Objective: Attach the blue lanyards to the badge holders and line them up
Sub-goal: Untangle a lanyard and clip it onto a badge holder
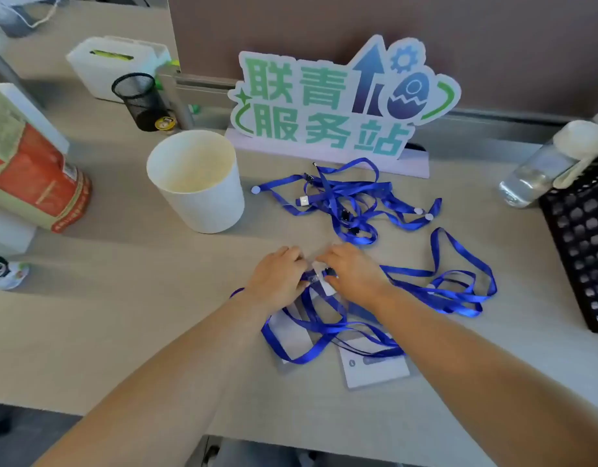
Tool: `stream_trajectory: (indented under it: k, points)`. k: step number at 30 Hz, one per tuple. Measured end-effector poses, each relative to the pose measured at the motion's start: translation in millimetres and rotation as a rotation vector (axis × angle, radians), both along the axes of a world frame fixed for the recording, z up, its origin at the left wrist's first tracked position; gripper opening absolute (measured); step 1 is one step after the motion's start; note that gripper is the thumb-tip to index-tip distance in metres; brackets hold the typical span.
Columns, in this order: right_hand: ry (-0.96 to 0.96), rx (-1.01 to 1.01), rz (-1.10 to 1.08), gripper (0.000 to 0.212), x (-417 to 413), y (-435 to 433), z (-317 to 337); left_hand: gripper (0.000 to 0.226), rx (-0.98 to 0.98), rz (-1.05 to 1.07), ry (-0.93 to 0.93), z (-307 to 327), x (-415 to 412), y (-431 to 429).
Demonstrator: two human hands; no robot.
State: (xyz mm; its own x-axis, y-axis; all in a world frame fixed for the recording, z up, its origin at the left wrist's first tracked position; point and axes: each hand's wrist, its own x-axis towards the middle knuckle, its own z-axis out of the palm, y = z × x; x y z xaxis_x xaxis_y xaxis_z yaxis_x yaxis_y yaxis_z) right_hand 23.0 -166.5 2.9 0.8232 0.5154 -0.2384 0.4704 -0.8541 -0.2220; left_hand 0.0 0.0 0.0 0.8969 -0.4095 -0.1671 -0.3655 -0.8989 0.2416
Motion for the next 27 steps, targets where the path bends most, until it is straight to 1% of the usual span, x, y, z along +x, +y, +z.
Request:
stream_trajectory:
  k: [1,7,9,13,16,19,23,25,27]
  points:
    - [0.004,-0.026,0.008,0.040,1,1,-3,0.036,0.013,0.005,0.014,-2,1,-2]
    - [0.029,0.041,-0.026,0.029,0,2,-17,0.035,-0.061,0.050,0.027,-18,4,-4]
    - [0.028,0.093,-0.061,0.025,2,0,-16,0.031,-0.132,0.091,-0.010,-22,4,-4]
    - [0.115,0.325,-0.166,0.012,4,-6,0,0.020,-0.315,0.089,-0.133,-15,7,-2]
    - [0.219,0.529,-0.223,0.010,8,-13,21,0.020,-0.439,0.022,-0.187,-3,13,2]
    - [0.245,0.674,-0.245,0.016,11,-16,41,0.018,-0.592,0.040,-0.141,16,17,2]
    - [0.270,0.863,-0.311,0.017,14,-18,64,0.014,-0.744,0.125,-0.073,44,21,-2]
    - [0.277,0.928,-0.331,0.019,16,-20,72,0.014,-0.834,0.157,-0.008,58,25,-2]
    - [0.283,0.964,-0.347,0.023,16,-22,77,0.013,-0.892,0.165,-0.006,68,29,-1]
